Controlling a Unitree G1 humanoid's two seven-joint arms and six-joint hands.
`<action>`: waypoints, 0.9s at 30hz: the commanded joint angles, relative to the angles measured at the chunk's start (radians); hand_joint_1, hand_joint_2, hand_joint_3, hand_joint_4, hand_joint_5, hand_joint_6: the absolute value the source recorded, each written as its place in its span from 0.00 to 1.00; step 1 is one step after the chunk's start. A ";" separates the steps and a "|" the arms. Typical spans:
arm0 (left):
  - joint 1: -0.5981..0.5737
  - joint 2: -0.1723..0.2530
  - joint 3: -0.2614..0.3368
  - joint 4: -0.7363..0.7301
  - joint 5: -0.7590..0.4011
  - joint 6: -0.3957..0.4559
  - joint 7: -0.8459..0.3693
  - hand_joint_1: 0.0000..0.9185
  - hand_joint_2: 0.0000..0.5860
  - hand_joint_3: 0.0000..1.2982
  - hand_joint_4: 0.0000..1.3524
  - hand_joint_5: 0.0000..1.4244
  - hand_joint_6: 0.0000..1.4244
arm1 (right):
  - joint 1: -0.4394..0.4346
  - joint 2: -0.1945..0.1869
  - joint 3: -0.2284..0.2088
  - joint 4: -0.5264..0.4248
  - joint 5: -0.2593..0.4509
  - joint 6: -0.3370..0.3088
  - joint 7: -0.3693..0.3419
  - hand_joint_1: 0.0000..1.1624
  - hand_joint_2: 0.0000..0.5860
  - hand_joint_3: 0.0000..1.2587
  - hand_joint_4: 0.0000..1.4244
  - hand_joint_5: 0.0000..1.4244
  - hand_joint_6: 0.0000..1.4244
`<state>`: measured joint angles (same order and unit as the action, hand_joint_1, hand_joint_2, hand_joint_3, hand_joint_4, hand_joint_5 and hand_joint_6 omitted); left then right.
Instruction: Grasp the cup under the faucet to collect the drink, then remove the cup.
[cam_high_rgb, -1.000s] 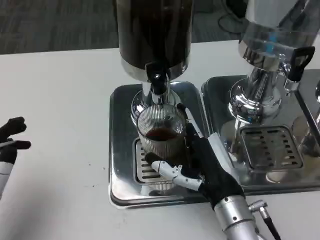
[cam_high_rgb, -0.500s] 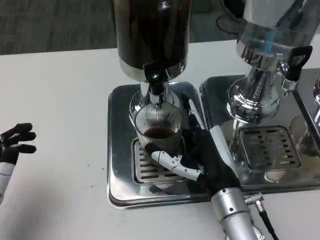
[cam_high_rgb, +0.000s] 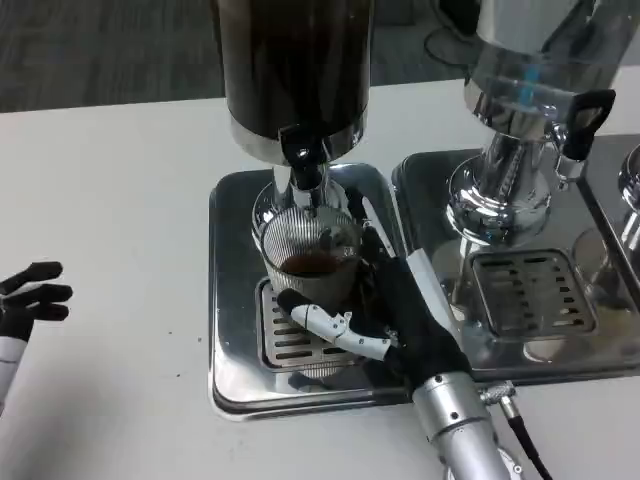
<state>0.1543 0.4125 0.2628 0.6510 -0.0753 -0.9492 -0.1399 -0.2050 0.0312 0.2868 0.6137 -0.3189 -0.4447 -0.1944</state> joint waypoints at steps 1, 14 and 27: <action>0.017 -0.011 0.004 0.004 -0.003 0.005 -0.006 0.00 0.32 0.30 0.31 0.32 0.19 | 0.009 0.008 0.015 0.025 -0.011 0.011 0.014 0.67 0.26 0.00 0.07 0.15 0.30; 0.037 -0.014 0.009 -0.016 0.003 0.007 0.004 0.00 0.31 0.31 0.33 0.32 0.19 | 0.026 0.021 0.016 0.011 -0.057 0.045 -0.084 0.77 0.26 0.13 0.25 0.35 0.56; 0.040 -0.014 0.005 -0.022 0.002 0.014 -0.002 0.00 0.31 0.31 0.33 0.32 0.18 | 0.045 0.024 0.019 -0.007 -0.088 0.018 -0.156 0.80 0.29 0.31 0.38 0.50 0.77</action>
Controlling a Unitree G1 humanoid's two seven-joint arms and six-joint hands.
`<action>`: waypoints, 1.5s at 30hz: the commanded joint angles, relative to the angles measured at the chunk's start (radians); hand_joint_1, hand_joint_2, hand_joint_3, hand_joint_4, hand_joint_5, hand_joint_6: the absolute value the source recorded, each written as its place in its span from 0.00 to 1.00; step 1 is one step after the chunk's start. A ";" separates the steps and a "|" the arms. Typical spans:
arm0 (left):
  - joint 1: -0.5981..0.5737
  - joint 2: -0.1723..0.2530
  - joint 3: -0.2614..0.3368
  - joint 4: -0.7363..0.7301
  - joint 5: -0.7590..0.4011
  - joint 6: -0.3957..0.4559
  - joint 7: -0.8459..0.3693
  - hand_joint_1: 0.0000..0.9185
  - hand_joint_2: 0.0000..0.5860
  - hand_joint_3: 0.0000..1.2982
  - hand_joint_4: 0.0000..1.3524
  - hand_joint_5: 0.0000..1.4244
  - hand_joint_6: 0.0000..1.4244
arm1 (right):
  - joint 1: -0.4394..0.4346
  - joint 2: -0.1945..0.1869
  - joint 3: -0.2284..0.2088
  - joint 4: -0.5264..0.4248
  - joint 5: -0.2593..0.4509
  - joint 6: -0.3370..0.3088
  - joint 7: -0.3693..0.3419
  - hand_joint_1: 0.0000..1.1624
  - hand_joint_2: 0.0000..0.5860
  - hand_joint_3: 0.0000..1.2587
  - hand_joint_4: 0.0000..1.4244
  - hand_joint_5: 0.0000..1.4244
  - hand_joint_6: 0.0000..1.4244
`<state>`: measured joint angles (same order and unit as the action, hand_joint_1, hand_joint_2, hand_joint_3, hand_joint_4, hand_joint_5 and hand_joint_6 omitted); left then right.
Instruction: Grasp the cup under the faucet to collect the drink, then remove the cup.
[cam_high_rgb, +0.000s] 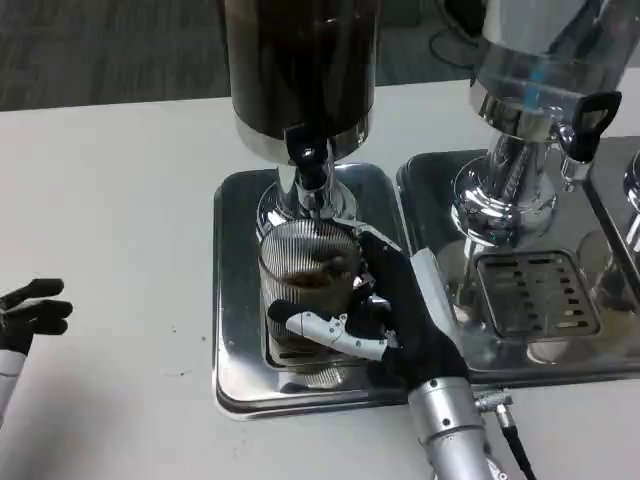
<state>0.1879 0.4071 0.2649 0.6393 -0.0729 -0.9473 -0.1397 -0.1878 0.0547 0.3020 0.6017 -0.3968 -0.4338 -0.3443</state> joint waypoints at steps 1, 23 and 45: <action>0.006 -0.010 0.002 -0.010 0.000 0.012 -0.003 0.00 0.31 0.31 0.33 0.32 0.18 | 0.030 0.001 0.002 0.004 -0.010 0.000 -0.011 0.80 0.29 0.32 0.38 0.50 0.78; -0.025 -0.023 -0.017 0.024 0.001 0.022 -0.033 0.00 0.30 0.31 0.32 0.31 0.17 | 0.080 -0.011 -0.040 -0.123 -0.031 -0.052 -0.077 0.83 0.28 0.37 0.42 0.56 0.87; -0.022 0.039 -0.065 -0.034 0.315 0.038 0.106 0.00 0.28 0.13 0.01 0.15 0.07 | 0.266 -0.097 -0.049 -0.427 -0.077 -0.001 -0.004 0.83 0.28 0.38 0.43 0.58 0.88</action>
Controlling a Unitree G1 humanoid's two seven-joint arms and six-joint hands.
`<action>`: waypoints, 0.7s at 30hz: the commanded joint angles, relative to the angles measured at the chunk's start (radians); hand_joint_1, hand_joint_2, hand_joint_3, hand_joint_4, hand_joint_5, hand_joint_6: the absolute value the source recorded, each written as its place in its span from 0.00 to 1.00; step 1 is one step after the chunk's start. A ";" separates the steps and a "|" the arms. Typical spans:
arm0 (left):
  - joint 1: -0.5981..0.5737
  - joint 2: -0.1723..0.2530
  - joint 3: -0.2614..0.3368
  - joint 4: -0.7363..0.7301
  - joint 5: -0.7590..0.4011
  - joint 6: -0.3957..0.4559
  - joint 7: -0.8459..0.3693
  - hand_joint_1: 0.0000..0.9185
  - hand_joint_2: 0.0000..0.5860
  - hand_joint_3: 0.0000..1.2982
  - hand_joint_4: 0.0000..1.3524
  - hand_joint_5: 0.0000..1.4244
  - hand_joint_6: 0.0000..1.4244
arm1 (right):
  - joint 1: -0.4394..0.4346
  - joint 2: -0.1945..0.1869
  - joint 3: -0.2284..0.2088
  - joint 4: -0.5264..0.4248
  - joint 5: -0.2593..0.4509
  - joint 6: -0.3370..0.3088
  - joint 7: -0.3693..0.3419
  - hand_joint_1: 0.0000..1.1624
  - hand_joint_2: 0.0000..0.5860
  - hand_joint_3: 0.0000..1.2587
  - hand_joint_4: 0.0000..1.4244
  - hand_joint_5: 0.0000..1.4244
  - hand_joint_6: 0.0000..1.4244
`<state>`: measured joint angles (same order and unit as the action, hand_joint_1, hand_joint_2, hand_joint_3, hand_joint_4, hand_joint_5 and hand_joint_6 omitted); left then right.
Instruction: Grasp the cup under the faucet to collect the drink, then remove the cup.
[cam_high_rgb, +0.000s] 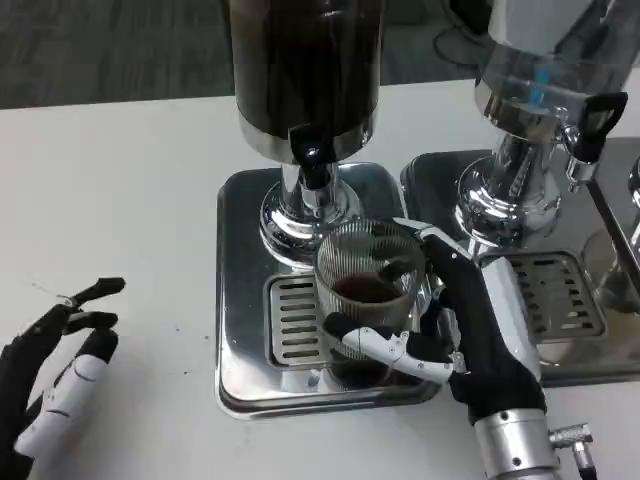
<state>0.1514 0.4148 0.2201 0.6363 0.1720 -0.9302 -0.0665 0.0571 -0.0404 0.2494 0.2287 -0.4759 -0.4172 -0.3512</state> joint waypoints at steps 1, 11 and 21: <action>0.019 0.040 -0.029 -0.046 0.102 0.029 0.043 0.00 0.28 0.11 0.00 0.14 0.06 | 0.032 -0.006 0.004 -0.066 0.002 -0.021 0.006 0.83 0.28 0.38 0.43 0.58 0.88; 0.045 0.082 -0.065 -0.146 0.259 0.083 0.133 0.00 0.24 0.00 0.00 0.05 0.01 | 0.056 -0.006 -0.006 -0.088 -0.001 -0.023 0.000 0.83 0.27 0.39 0.44 0.59 0.89; 0.081 0.122 -0.108 -0.246 0.397 0.146 0.234 0.00 0.21 0.00 0.00 0.01 0.00 | 0.114 -0.020 -0.001 -0.164 0.026 -0.013 0.052 0.83 0.27 0.39 0.45 0.60 0.91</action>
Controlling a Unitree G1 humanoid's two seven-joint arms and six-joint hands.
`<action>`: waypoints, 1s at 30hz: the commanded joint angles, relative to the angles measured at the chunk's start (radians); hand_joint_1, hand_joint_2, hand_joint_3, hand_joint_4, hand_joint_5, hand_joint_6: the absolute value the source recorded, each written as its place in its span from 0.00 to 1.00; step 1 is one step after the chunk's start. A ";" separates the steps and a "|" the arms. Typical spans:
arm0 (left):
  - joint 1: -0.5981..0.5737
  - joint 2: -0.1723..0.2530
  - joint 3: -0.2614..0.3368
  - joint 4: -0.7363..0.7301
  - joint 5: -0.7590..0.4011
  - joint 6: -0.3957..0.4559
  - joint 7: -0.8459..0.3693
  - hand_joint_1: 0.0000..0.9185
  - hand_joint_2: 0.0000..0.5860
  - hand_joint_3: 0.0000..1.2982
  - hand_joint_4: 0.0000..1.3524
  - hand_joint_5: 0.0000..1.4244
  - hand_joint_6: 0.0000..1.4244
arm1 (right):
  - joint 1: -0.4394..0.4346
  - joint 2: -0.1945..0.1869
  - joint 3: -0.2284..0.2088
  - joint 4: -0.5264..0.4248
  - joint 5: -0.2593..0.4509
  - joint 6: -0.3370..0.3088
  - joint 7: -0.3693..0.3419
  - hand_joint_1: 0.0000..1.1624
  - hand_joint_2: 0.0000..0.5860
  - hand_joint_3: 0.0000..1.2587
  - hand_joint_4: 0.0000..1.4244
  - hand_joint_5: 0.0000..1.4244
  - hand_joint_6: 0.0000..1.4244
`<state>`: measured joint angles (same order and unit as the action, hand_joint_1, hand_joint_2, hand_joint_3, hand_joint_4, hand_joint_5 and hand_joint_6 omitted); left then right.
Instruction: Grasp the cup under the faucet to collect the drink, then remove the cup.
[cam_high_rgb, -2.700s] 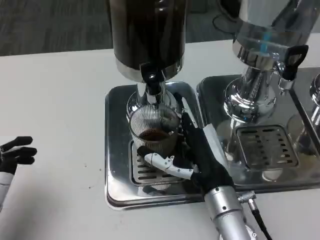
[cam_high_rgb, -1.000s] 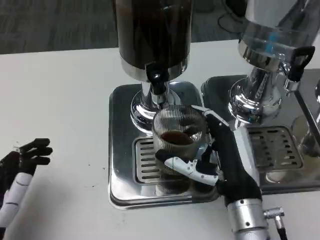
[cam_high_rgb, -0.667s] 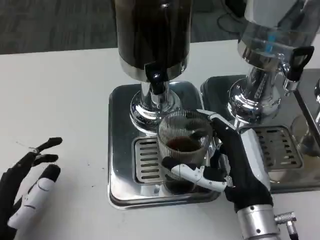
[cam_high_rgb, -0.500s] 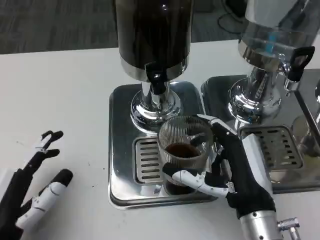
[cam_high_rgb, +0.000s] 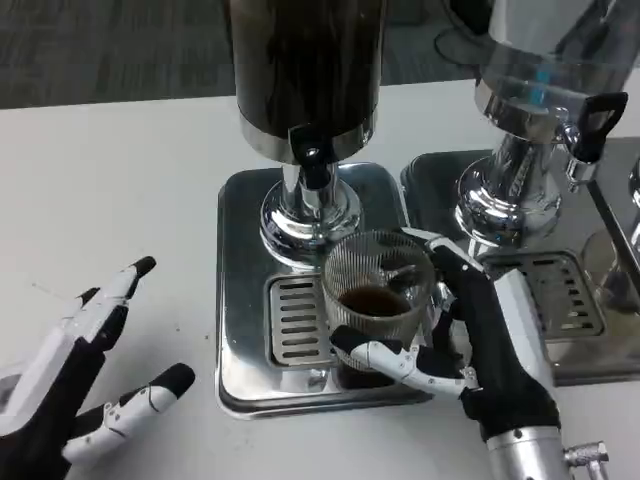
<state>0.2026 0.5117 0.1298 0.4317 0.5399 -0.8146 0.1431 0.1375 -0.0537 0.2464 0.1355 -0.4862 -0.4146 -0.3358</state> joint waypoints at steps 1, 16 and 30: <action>0.035 0.025 -0.020 -0.047 0.022 0.035 0.021 0.00 0.21 0.00 0.00 0.01 0.00 | 0.047 -0.011 0.005 -0.085 0.033 -0.024 0.042 0.83 0.27 0.39 0.45 0.61 0.91; 0.075 0.074 -0.064 -0.147 0.103 0.098 0.046 0.00 0.18 0.00 0.00 0.00 0.00 | 0.174 -0.031 0.031 -0.226 0.029 -0.072 0.073 0.82 0.27 0.40 0.45 0.61 0.92; 0.308 0.042 -0.051 -0.399 0.252 0.247 0.186 0.00 0.13 0.00 0.00 0.00 0.00 | 0.278 -0.091 0.076 -0.313 0.012 -0.144 0.136 0.82 0.27 0.41 0.46 0.62 0.93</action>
<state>0.4708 0.5663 0.0680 0.0694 0.7671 -0.5966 0.2922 0.3996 -0.1381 0.3244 -0.1254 -0.4699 -0.4971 -0.1834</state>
